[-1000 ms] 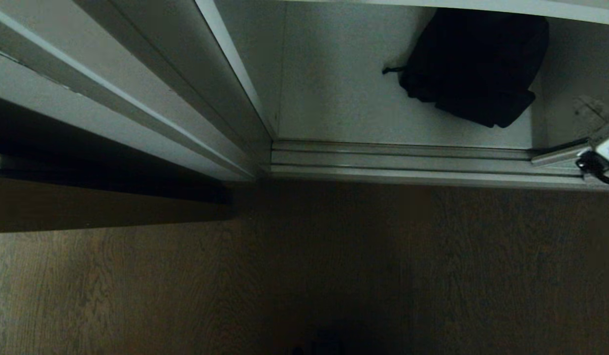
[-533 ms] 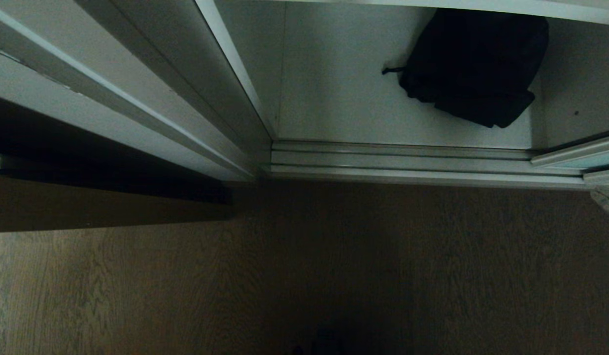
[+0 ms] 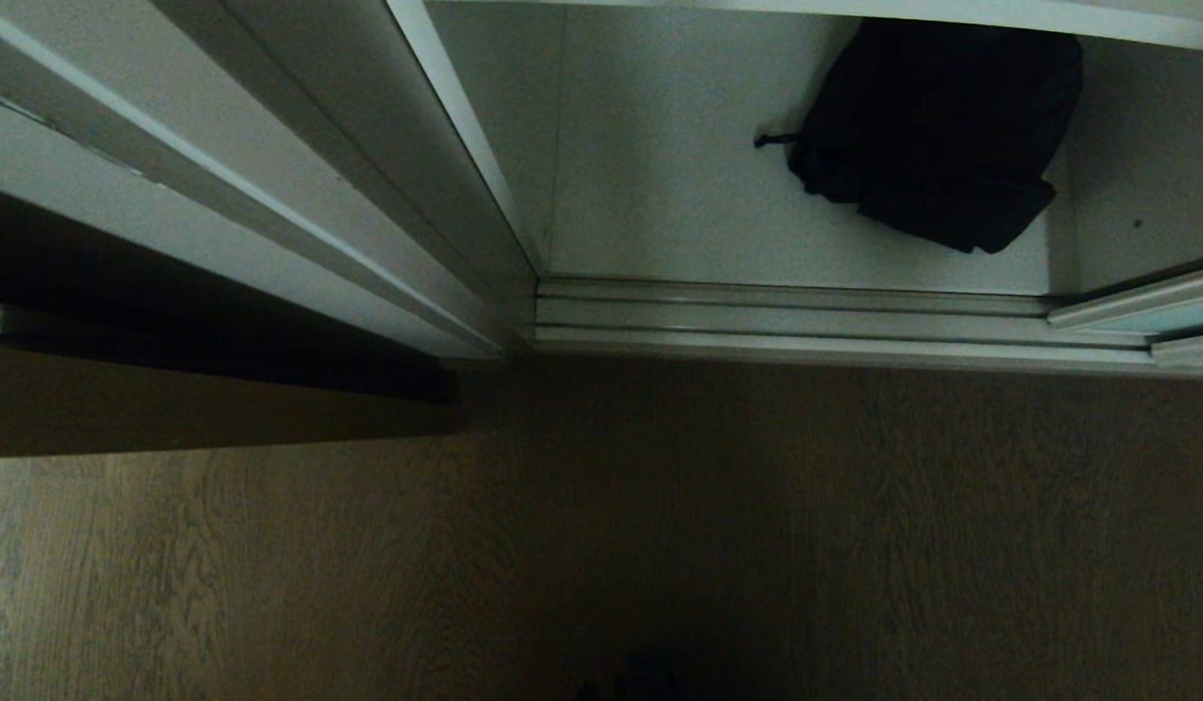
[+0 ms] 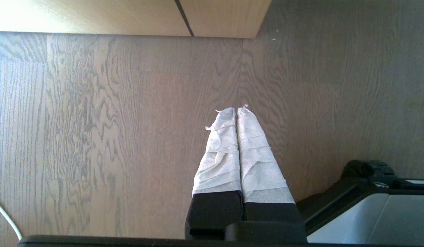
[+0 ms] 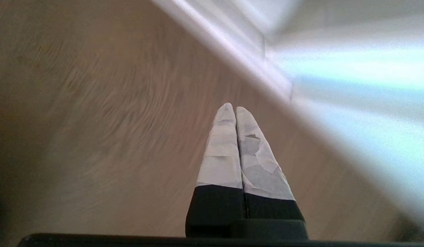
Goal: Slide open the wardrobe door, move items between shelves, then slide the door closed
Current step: Close the door
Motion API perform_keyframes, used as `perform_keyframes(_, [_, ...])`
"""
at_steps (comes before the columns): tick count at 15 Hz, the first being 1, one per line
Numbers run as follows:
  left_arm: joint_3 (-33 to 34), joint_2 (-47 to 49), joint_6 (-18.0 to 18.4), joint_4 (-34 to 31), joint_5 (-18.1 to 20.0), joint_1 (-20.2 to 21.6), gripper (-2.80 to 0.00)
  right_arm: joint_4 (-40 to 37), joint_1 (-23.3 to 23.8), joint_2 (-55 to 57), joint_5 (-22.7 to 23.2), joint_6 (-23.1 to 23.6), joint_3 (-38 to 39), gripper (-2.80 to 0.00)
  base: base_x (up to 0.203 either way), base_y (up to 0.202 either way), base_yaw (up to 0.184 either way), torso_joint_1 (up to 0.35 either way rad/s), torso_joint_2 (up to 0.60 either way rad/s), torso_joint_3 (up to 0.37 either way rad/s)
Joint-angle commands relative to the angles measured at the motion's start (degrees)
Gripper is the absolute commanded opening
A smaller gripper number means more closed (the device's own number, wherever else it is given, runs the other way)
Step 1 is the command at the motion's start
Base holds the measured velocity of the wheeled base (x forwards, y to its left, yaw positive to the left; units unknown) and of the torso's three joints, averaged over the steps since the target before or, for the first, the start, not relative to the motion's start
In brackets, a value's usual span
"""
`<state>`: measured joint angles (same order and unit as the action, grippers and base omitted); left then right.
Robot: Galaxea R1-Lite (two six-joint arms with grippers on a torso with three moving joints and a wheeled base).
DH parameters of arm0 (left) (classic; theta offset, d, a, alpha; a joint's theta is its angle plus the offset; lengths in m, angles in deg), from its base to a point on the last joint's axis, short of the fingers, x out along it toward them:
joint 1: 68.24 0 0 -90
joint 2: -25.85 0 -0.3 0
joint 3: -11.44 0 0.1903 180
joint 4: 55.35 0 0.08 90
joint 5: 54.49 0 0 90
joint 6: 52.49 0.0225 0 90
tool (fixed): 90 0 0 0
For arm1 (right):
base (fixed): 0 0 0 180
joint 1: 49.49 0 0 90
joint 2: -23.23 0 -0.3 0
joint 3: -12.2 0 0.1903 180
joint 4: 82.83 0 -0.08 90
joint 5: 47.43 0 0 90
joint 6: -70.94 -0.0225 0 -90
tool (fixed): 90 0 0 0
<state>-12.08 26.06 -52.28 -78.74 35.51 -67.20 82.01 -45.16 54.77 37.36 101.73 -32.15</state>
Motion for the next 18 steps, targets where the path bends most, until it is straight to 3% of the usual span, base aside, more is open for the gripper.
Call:
perform_keyframes(1, [0.0,0.0,0.1,0.0,0.0,0.0,-2.8,-15.1,-0.5,-10.7,-4.5,-14.8,-2.2,-2.8,0.0,0.0,0.0,0.0,0.0,0.0])
perform_keyframes(3, [0.0,0.0,0.0,0.0,0.0,0.0,-2.8,-22.9,-0.8,-16.1,-6.2,-24.5,-0.4,-2.8,0.0,0.0,0.0,0.0,0.0,0.0])
perform_keyframes(5, [0.0,0.0,0.0,0.0,0.0,0.0,-2.8,-24.0,-2.3,-20.2,-8.9,-29.3,3.4,-2.8,0.0,0.0,0.0,0.0,0.0,0.0])
perform_keyframes(7, [0.0,0.0,0.0,0.0,0.0,0.0,-2.8,-23.9,-3.7,-27.5,-7.6,-28.9,7.8,-2.8,0.0,0.0,0.0,0.0,0.0,0.0])
perform_keyframes(9, [0.0,0.0,0.0,0.0,0.0,0.0,-2.8,-23.0,-4.5,-31.7,-3.4,-28.5,11.1,-2.8,0.0,0.0,0.0,0.0,0.0,0.0])
perform_keyframes(11, [0.0,0.0,0.0,0.0,0.0,0.0,-2.8,-18.0,-4.7,-31.6,-2.2,-29.8,14.9,-2.8,0.0,0.0,0.0,0.0,0.0,0.0])
perform_keyframes(13, [0.1,0.0,0.0,0.0,0.0,0.0,-2.8,-6.8,-4.7,-31.7,3.9,-31.4,20.4,-2.8,0.0,0.0,0.0,0.0,0.0,0.0])
perform_keyframes(18, [0.0,0.0,0.0,0.0,0.0,0.0,-2.8,-8.7,-4.7,-31.6,4.9,-31.1,20.6,-2.8,0.0,0.0,0.0,0.0,0.0,0.0])
